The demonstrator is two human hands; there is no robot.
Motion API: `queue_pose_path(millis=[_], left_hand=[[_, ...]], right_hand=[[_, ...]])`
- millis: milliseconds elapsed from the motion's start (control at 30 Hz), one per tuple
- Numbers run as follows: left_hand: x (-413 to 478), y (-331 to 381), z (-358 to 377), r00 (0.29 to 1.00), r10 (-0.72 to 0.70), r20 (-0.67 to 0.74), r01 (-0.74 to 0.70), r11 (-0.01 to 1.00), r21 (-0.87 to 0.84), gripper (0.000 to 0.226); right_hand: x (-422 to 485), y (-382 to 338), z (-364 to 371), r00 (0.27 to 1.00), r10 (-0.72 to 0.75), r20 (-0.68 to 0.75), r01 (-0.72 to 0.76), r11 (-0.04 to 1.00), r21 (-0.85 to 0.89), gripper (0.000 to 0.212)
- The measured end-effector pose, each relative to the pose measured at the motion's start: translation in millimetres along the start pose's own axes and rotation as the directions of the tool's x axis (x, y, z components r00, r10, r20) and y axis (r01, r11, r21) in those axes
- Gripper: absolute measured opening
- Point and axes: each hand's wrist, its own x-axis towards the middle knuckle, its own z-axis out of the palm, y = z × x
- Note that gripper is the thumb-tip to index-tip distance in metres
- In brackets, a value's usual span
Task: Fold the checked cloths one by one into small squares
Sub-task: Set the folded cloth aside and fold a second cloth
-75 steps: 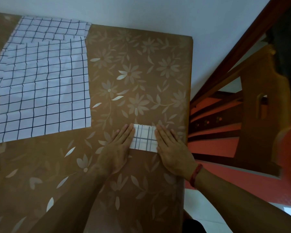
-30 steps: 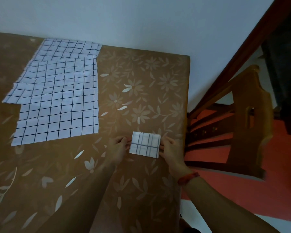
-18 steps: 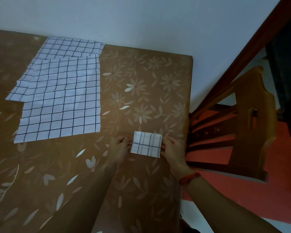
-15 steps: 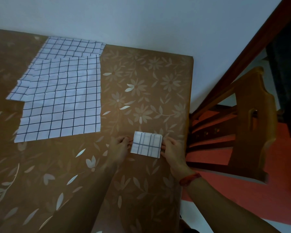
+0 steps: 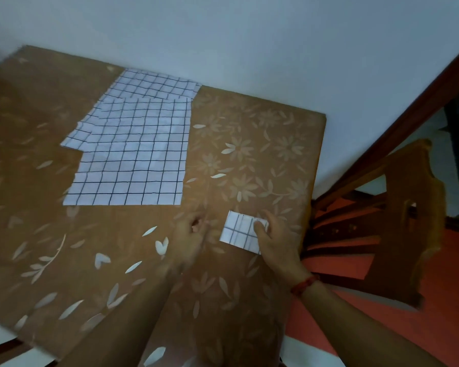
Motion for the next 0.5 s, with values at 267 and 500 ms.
queue_pose_path(millis=[267,500], left_hand=[[-54.1,3.2,-56.8,0.972,0.179,-0.152,-0.125,0.943,0.308,0.045],[-99.1,-7.8,-107.8,0.952,0.181,-0.246,0.004,0.799,0.602,0.071]], right_hand=[[-12.1,-40.8,12.3,0.975,-0.194,0.107,0.207,0.970,-0.129,0.059],[-25.9,-88.7,20.1,0.844,-0.473,0.252,0.536,0.758,-0.371,0.045]])
